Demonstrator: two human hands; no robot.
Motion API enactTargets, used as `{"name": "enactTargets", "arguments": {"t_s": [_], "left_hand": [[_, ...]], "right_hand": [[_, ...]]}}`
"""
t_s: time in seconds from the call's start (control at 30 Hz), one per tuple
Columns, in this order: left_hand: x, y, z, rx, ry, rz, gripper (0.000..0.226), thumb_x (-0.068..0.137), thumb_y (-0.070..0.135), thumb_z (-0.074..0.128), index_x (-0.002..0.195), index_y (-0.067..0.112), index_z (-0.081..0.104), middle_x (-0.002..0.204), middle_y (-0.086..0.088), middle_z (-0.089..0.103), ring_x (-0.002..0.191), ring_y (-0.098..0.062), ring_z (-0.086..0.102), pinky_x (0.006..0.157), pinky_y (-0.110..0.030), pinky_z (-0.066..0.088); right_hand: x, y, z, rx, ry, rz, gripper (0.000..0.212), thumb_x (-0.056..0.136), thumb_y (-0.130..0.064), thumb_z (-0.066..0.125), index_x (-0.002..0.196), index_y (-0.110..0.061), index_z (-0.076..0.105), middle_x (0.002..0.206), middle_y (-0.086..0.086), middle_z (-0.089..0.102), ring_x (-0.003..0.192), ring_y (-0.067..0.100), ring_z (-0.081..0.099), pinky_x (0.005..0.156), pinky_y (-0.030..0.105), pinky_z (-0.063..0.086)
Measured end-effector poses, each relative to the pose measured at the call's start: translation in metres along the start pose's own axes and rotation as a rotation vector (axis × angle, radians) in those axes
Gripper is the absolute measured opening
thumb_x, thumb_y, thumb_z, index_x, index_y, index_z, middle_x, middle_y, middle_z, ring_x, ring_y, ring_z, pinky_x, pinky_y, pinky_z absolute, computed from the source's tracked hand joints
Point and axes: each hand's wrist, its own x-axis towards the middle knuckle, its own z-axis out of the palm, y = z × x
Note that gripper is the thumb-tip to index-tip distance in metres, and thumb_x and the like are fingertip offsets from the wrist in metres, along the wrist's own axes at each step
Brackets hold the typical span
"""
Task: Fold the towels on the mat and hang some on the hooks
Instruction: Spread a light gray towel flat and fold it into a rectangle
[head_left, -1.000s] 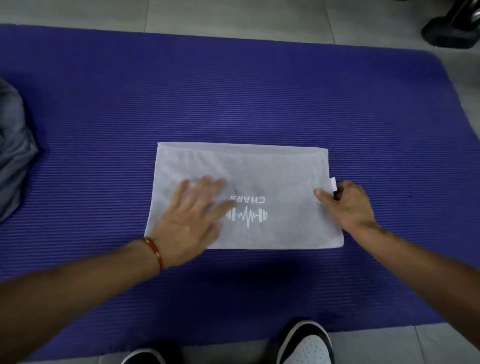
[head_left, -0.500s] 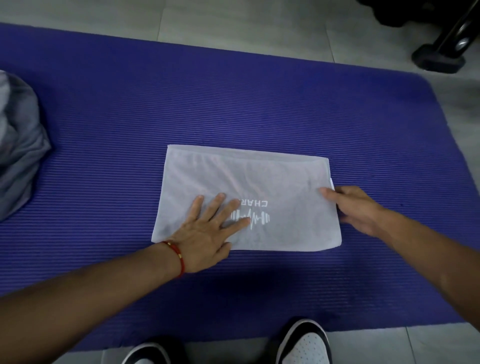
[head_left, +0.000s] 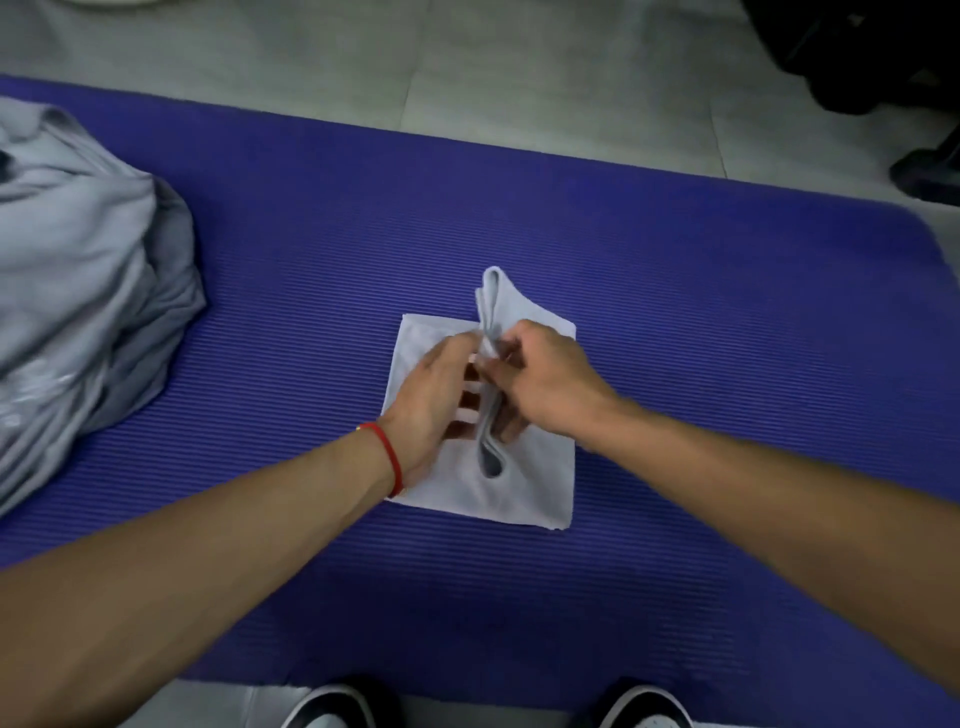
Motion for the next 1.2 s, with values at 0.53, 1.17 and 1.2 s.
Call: {"name": "enactTargets", "arguments": {"t_s": [0.53, 1.17, 1.2], "left_hand": [[0.029, -0.065, -0.086, 0.879, 0.382, 0.31, 0.047, 0.091, 0.017, 0.066, 0.132, 0.029, 0.047, 0.099, -0.002, 0.061, 0.09, -0.029, 0.06, 0.079, -0.046, 0.05], [-0.004, -0.083, -0.094, 0.885, 0.284, 0.018, 0.041, 0.092, 0.028, 0.066, 0.129, 0.016, 0.052, 0.102, -0.001, 0.063, 0.095, -0.023, 0.059, 0.078, -0.033, 0.042], [-0.002, -0.079, -0.093, 0.899, 0.271, 0.047, 0.049, 0.089, 0.026, 0.069, 0.132, 0.017, 0.048, 0.108, -0.004, 0.062, 0.101, -0.026, 0.059, 0.082, -0.036, 0.045]], "right_hand": [[0.021, 0.11, -0.001, -0.95, -0.169, -0.433, 0.061, 0.109, -0.046, 0.026, 0.163, -0.032, 0.0, 0.17, -0.001, -0.014, 0.155, 0.017, -0.021, 0.127, 0.044, -0.004], [-0.03, 0.124, 0.032, -0.689, -0.022, 0.09, 0.055, 0.088, -0.077, 0.044, 0.097, -0.023, 0.051, 0.104, -0.006, 0.051, 0.104, 0.018, 0.049, 0.095, 0.041, 0.035], [-0.033, 0.121, 0.04, -0.599, -0.031, 0.112, 0.053, 0.087, -0.073, 0.052, 0.1, -0.022, 0.05, 0.105, -0.006, 0.051, 0.103, 0.017, 0.05, 0.095, 0.041, 0.038]]}}
